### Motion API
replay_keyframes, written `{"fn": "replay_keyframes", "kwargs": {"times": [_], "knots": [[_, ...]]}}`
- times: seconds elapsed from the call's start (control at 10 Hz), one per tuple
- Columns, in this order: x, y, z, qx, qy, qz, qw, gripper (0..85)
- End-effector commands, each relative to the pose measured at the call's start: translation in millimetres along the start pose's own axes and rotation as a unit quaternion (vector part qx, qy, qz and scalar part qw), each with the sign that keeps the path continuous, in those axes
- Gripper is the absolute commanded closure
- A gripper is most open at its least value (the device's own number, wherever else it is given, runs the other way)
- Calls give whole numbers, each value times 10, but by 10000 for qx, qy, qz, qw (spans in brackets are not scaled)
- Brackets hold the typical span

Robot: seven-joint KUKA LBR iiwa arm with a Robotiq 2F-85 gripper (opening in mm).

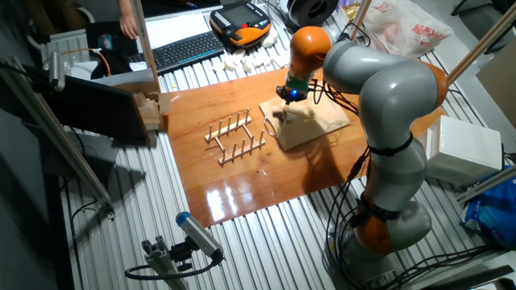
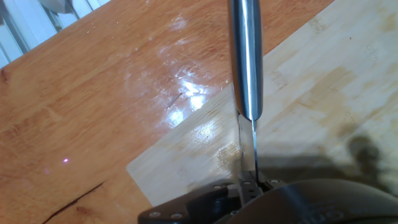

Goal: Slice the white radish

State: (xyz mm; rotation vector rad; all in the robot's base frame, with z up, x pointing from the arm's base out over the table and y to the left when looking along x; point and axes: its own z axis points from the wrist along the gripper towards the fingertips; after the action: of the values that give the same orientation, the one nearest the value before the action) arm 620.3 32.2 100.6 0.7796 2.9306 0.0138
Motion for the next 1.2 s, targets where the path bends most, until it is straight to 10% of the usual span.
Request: {"fn": "replay_keyframes", "kwargs": {"times": [0.0, 0.6, 0.9, 1.1], "knots": [[7, -6, 16, -8, 13, 1, 10000, 850], [46, 34, 127, -47, -53, 24, 10000, 850], [0, 7, -164, 20, 200, -8, 9998, 850], [8, -33, -235, 81, 139, -23, 9999, 850]]}}
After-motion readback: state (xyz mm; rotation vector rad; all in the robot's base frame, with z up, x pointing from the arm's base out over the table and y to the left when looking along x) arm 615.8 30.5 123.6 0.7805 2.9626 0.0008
